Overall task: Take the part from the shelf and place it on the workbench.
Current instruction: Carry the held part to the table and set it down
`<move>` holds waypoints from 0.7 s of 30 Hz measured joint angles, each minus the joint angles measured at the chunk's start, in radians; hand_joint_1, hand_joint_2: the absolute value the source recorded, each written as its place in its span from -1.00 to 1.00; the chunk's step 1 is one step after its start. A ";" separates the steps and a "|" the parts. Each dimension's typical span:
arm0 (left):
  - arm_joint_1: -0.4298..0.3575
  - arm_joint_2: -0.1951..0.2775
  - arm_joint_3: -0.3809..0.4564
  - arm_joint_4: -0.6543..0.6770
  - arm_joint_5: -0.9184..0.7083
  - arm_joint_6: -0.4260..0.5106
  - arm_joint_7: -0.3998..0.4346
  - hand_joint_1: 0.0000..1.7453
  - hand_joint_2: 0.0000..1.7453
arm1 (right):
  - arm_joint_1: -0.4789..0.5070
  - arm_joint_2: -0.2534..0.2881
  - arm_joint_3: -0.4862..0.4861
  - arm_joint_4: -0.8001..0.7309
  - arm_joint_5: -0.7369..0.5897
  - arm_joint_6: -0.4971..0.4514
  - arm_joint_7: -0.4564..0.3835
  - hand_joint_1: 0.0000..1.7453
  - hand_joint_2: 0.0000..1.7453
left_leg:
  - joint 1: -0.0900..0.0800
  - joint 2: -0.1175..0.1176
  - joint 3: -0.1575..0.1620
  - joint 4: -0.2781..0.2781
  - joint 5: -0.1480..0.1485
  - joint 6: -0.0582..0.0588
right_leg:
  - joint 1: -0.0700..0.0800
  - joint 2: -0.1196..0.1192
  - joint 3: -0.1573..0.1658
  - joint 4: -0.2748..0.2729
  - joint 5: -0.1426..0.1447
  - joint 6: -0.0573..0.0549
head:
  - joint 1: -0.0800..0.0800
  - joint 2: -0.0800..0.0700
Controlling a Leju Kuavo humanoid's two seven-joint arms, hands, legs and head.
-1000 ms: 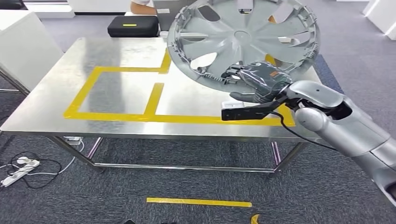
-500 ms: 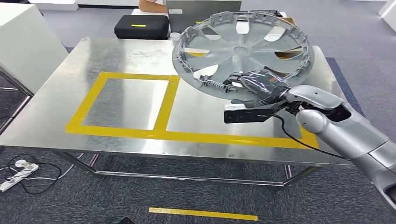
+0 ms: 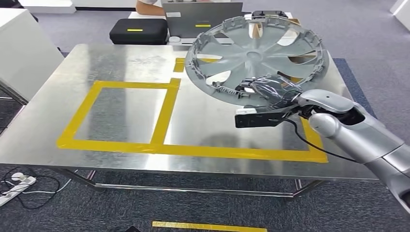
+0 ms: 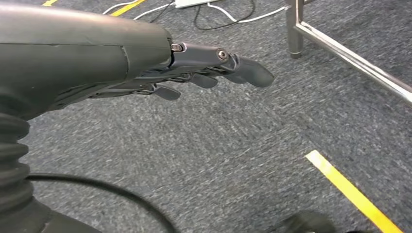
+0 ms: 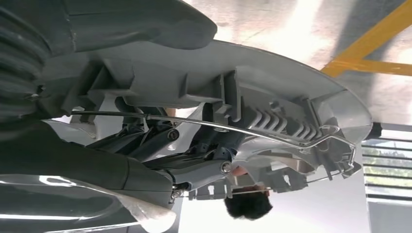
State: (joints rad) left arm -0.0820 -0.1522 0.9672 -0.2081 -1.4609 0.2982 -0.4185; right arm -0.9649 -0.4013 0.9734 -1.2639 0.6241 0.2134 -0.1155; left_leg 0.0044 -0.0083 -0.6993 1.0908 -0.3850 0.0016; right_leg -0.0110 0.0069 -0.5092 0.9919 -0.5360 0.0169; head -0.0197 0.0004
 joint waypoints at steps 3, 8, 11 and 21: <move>0.001 0.000 -0.002 0.000 0.000 0.002 0.007 -1.00 1.00 | -0.009 -0.005 0.009 0.007 -0.018 0.021 -0.003 1.00 1.00 | -0.006 -0.001 0.020 -0.053 -0.014 0.011 | 0.001 0.001 -0.007 0.001 -0.011 0.018 | 0.000 0.000; -0.002 0.000 -0.003 0.000 0.002 -0.012 -0.018 -1.00 1.00 | -0.014 -0.014 0.033 0.026 -0.069 0.081 -0.015 1.00 1.00 | -0.003 -0.004 0.030 -0.064 -0.029 0.034 | 0.002 -0.001 -0.105 0.174 -0.086 0.027 | 0.002 0.000; -0.002 -0.001 -0.003 0.000 0.008 -0.040 -0.041 -1.00 1.00 | -0.013 -0.021 0.059 0.042 -0.106 0.126 -0.031 1.00 1.00 | -0.004 -0.006 0.036 -0.063 -0.039 0.040 | 0.004 0.003 -0.228 0.324 -0.102 0.024 | 0.003 0.000; 0.000 0.002 -0.003 0.000 0.018 -0.072 -0.071 -1.00 1.00 | -0.024 -0.029 0.121 0.074 -0.146 0.145 -0.035 1.00 1.00 | -0.010 -0.006 0.051 -0.031 -0.083 0.004 | 0.000 0.000 -0.137 0.035 0.081 -0.001 | 0.002 0.000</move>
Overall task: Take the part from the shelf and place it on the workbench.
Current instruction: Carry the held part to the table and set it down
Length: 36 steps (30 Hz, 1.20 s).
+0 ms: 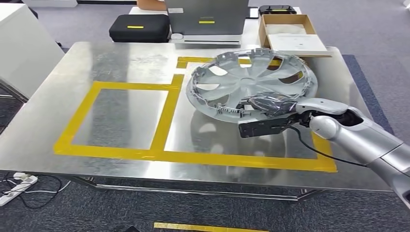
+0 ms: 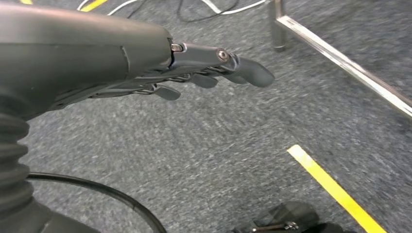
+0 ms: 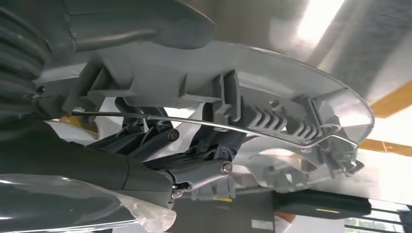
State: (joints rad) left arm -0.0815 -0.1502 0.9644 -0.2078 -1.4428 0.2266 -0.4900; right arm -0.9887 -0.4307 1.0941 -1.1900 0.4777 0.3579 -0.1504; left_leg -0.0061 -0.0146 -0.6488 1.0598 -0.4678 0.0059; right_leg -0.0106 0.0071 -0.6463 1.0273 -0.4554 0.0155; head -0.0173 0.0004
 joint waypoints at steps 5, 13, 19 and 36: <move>0.000 0.000 0.000 0.000 0.001 -0.010 -0.013 -1.00 1.00 | 0.007 -0.001 0.040 0.021 -0.026 -0.005 -0.006 1.00 1.00 | 0.006 0.007 -0.121 0.259 -0.101 -0.013 | 0.001 -0.001 0.014 -0.002 -0.006 -0.015 | -0.002 0.000; 0.000 0.006 -0.003 0.000 -0.006 -0.003 0.000 -1.00 0.00 | 0.011 -0.001 0.091 0.042 -0.060 -0.006 -0.016 -1.00 -1.00 | -0.014 0.008 0.009 -0.033 0.029 0.029 | 0.007 0.000 0.029 -0.006 -0.016 0.001 | -0.001 0.000; -0.004 0.005 -0.006 0.000 0.000 0.025 0.061 -1.00 -1.00 | -0.008 -0.001 0.113 0.044 -0.083 -0.013 -0.004 -1.00 -1.00 | -0.001 0.009 0.029 -0.059 0.041 0.038 | 0.004 -0.001 -0.076 0.214 -0.131 0.020 | 0.004 0.000; 0.010 -0.004 -0.006 0.000 -0.001 0.104 0.156 -1.00 -1.00 | -0.045 -0.010 0.125 -0.030 -0.115 -0.043 0.020 -1.00 -1.00 | 0.008 0.010 -0.103 0.252 -0.097 -0.012 | 0.000 0.001 0.046 -0.006 -0.023 -0.013 | 0.001 0.000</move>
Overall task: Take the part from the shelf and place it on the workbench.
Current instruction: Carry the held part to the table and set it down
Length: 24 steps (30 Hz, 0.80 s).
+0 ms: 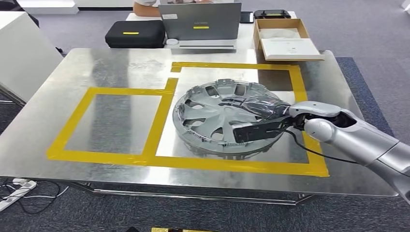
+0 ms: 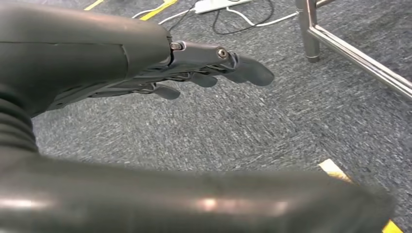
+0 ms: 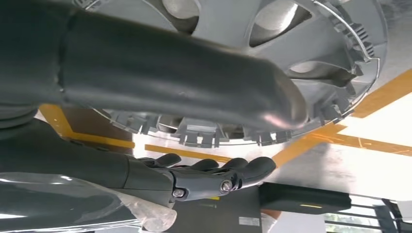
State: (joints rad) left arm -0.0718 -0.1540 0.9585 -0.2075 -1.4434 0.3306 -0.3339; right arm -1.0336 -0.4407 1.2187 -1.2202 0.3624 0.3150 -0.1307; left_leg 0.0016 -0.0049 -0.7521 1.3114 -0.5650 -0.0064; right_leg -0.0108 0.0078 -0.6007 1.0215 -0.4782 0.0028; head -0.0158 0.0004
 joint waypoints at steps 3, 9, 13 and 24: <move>0.002 -0.001 0.000 0.000 0.001 0.012 0.007 -1.00 -1.00 | 0.003 -0.006 -0.011 -0.025 0.028 -0.070 0.005 -1.00 -1.00 | -0.007 0.000 0.056 -0.147 0.098 0.019 | 0.002 0.003 0.005 0.000 -0.005 0.000 | 0.001 0.000; 0.007 -0.004 0.000 0.000 0.004 0.027 0.015 -1.00 -1.00 | 0.056 -0.026 -0.056 -0.074 0.103 -0.199 0.019 -1.00 -1.00 | -0.014 -0.001 0.114 -0.297 0.152 0.042 | 0.001 0.003 -0.005 -0.015 -0.006 0.024 | 0.002 0.000; 0.008 -0.009 0.000 0.000 0.004 0.035 0.018 -1.00 -1.00 | 0.128 -0.041 -0.129 -0.116 0.187 -0.257 0.027 -1.00 -1.00 | -0.009 0.000 0.127 -0.333 0.158 0.054 | 0.002 0.006 -0.094 0.162 -0.102 0.024 | 0.007 0.000; 0.009 -0.017 -0.001 0.000 0.001 0.046 0.020 -1.00 -1.00 | 0.219 -0.060 -0.241 -0.158 0.258 -0.233 0.038 -1.00 -1.00 | -0.003 -0.005 0.097 -0.298 0.139 0.012 | -0.008 0.001 -0.033 -0.006 0.023 0.037 | 0.009 0.000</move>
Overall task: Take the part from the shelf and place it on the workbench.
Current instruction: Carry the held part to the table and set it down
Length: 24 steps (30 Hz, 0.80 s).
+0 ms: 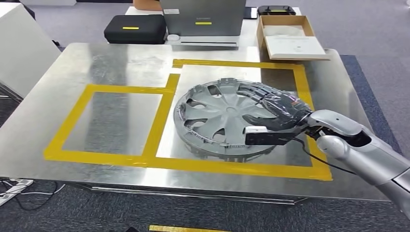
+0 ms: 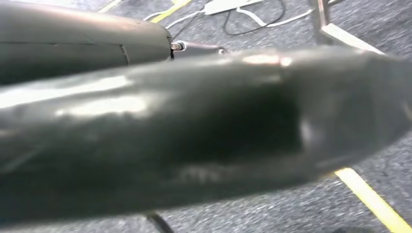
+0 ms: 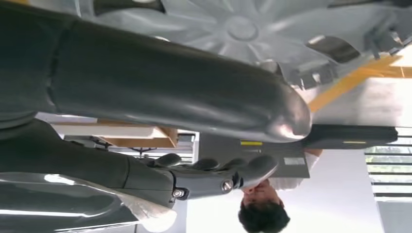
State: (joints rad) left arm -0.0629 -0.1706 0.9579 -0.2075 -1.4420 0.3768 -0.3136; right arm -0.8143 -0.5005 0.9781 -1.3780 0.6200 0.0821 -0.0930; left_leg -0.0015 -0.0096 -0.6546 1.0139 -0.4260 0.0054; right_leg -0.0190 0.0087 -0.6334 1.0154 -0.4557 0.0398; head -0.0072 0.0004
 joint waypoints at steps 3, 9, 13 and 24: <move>0.001 -0.002 0.000 0.000 0.000 0.003 0.006 -1.00 -1.00 | 0.009 -0.001 -0.020 -0.006 0.007 0.006 -0.003 -1.00 -1.00 | 0.004 0.006 -0.051 0.106 -0.072 -0.020 | -0.005 -0.004 -0.015 0.000 0.008 -0.017 | -0.007 0.000; -0.002 -0.006 0.000 0.000 0.000 0.005 0.010 -1.00 -1.00 | 0.030 -0.003 -0.053 -0.020 0.015 -0.001 0.000 -1.00 -1.00 | 0.001 0.011 -0.038 0.202 -0.107 -0.006 | 0.012 -0.006 -0.023 0.006 0.017 -0.030 | -0.009 0.000; -0.009 -0.004 0.000 0.000 0.000 0.007 0.010 -1.00 -1.00 | 0.039 -0.006 -0.074 -0.032 0.027 -0.021 0.004 -1.00 -1.00 | -0.026 0.011 0.088 -0.003 -0.066 0.032 | 0.010 -0.007 -0.023 0.000 0.035 -0.019 | -0.008 0.000; -0.009 -0.012 0.000 0.000 0.000 0.011 0.010 -1.00 -1.00 | 0.071 -0.019 -0.121 -0.059 0.052 -0.039 0.007 -1.00 -1.00 | -0.016 0.016 0.001 -0.039 0.054 0.046 | -0.003 -0.008 -0.020 0.237 -0.120 0.033 | -0.003 0.000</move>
State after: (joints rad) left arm -0.0724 -0.1824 0.9576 -0.2072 -1.4419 0.3881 -0.3033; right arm -0.7431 -0.5195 0.8569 -1.4369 0.6724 0.0426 -0.0863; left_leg -0.0172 0.0060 -0.6537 0.9753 -0.3721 0.0517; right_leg -0.0221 0.0003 -0.6534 1.2523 -0.5757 0.0731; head -0.0101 0.0005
